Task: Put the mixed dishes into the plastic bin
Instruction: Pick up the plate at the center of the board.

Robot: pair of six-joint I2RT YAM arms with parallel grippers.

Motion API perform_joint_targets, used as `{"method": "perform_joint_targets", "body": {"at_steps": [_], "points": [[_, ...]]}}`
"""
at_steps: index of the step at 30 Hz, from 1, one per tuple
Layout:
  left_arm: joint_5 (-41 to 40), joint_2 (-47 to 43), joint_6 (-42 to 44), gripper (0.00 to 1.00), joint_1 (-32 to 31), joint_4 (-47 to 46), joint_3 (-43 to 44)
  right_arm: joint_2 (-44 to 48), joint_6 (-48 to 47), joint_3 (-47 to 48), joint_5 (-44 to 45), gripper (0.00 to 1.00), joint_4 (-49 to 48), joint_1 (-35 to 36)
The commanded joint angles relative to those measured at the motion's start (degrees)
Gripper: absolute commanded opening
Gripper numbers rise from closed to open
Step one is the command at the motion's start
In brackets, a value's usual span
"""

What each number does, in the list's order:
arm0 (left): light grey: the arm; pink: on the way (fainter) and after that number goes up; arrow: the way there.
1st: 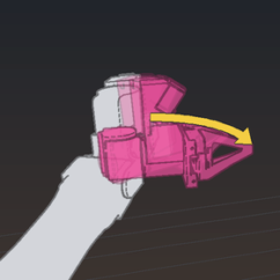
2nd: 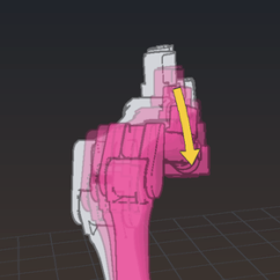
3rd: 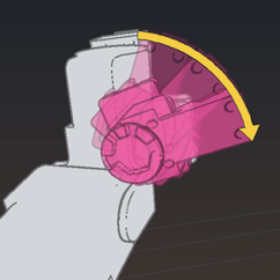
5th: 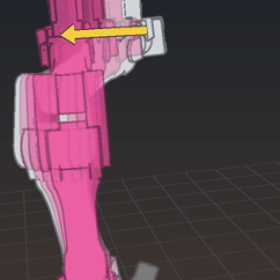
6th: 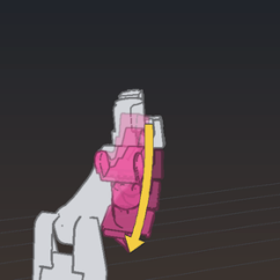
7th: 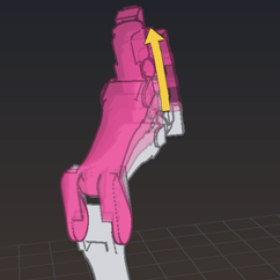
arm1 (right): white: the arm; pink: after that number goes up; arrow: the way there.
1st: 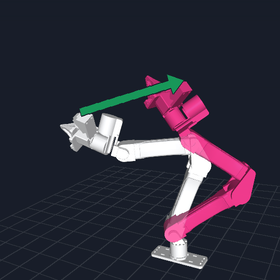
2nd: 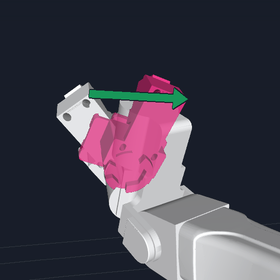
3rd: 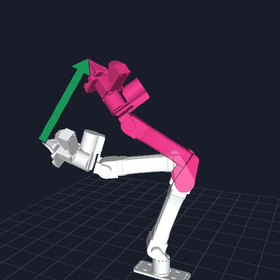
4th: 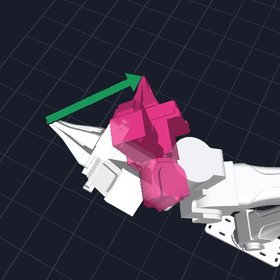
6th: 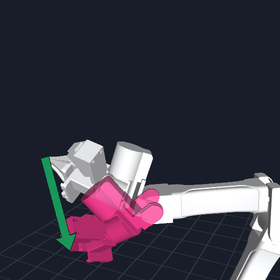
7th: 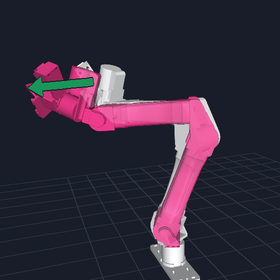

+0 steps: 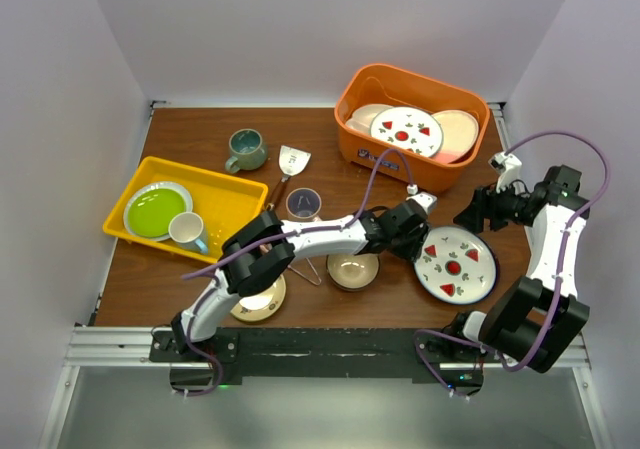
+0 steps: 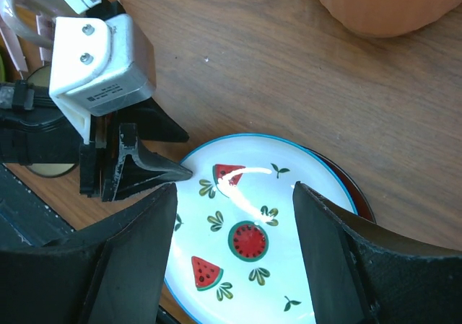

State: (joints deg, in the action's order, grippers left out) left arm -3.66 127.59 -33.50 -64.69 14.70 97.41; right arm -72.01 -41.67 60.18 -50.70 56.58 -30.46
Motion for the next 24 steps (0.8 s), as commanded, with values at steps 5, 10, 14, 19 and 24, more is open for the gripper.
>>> {"method": "perform_joint_targets", "body": {"at_steps": [5, 10, 14, 19, 24], "points": [[1.55, 1.17, -0.78, 0.41, -0.27, -0.64, 3.23, 0.11, -1.40, 0.02, -2.21, 0.69, 0.82, -0.57], [2.25, 1.26, -0.78, 0.34, -0.27, -0.99, 3.32, 0.11, -1.48, 0.02, -2.21, 0.69, 0.99, -0.66], [2.52, 1.35, -0.78, 0.31, -0.27, -1.16, 3.41, 0.29, -1.66, 0.02, -2.48, 0.69, 0.99, -0.83], [2.52, 1.35, -0.69, 0.26, -0.27, -1.25, 3.58, 0.38, -1.84, -0.07, -2.65, 0.69, 1.26, -0.92], [2.61, 0.91, -0.34, 0.13, -0.26, -1.25, 3.58, 0.55, -2.01, -0.07, -2.83, 0.69, 1.34, -1.10]]}}
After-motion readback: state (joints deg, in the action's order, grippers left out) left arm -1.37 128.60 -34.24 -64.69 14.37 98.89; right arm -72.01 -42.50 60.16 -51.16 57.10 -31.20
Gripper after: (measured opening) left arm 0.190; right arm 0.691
